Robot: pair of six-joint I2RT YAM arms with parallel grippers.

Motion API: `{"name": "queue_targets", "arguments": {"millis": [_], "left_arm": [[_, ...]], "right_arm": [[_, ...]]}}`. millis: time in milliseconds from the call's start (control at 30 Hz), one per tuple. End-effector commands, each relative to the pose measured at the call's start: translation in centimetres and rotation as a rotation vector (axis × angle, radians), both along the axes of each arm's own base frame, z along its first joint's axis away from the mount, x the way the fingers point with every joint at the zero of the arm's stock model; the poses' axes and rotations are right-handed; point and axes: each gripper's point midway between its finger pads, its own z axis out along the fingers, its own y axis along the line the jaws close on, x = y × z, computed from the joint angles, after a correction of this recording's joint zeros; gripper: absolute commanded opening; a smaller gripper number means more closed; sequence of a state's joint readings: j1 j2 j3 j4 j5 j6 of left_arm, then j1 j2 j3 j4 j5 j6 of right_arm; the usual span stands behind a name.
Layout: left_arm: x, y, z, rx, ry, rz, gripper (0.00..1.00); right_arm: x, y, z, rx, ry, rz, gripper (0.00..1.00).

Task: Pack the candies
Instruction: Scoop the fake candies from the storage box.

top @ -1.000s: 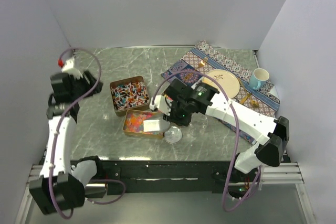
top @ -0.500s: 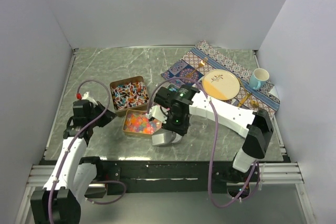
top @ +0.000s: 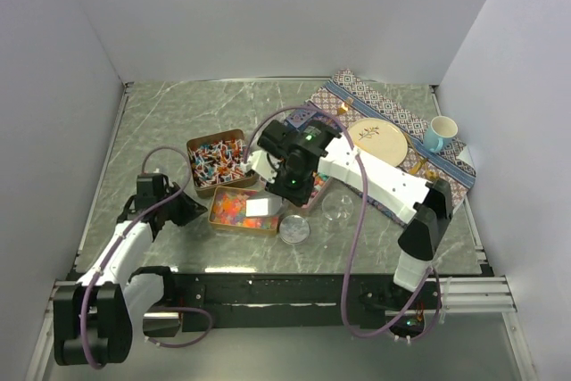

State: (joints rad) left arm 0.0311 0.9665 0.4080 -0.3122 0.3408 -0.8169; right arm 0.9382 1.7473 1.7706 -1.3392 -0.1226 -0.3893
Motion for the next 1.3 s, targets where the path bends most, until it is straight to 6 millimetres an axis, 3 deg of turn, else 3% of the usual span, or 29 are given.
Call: {"name": "queue_targets", "arguments": {"millis": [0,133,500,633,700,900,1000,1267], "left_arm": [[-0.1,-1.4,0.2,-0.017,-0.031,-0.032,0.01],[-0.7,-2.8,0.5,-0.011,-0.047,-0.083,0.01],[-1.7,-3.4,0.1,0.025,-0.022,-0.088,0.01],[-1.8,-3.5,-0.2,0.020,-0.018,-0.090,0.01],[-1.7,-3.4,-0.1,0.024,-0.017,-0.087,0.01],[-1.1,-2.0,0.1,0.038,-0.018,-0.007,0.01],[-0.6,-1.1,0.4,0.019,-0.038,0.044,0.01],[0.3,-0.8,1.5,-0.002,-0.105,0.041,0.01]], "right_arm": [[-1.3,-3.4,-1.9,-0.206,0.029,-0.004,0.00],[-0.7,-4.1,-3.1,-0.281,0.019,-0.010,0.00],[2.0,-4.9,-5.6,-0.479,-0.076,0.008,0.00],[2.9,-3.9,-6.0,-0.516,-0.117,0.071,0.00],[3.3,-2.4,-5.4,-0.494,-0.152,0.114,0.00],[4.2,-0.7,-5.8,-0.512,-0.188,0.182,0.00],[3.9,-0.4,-6.6,-0.530,-0.176,0.200,0.00],[0.5,0.9,-9.2,-0.506,-0.047,0.273,0.00]]}}
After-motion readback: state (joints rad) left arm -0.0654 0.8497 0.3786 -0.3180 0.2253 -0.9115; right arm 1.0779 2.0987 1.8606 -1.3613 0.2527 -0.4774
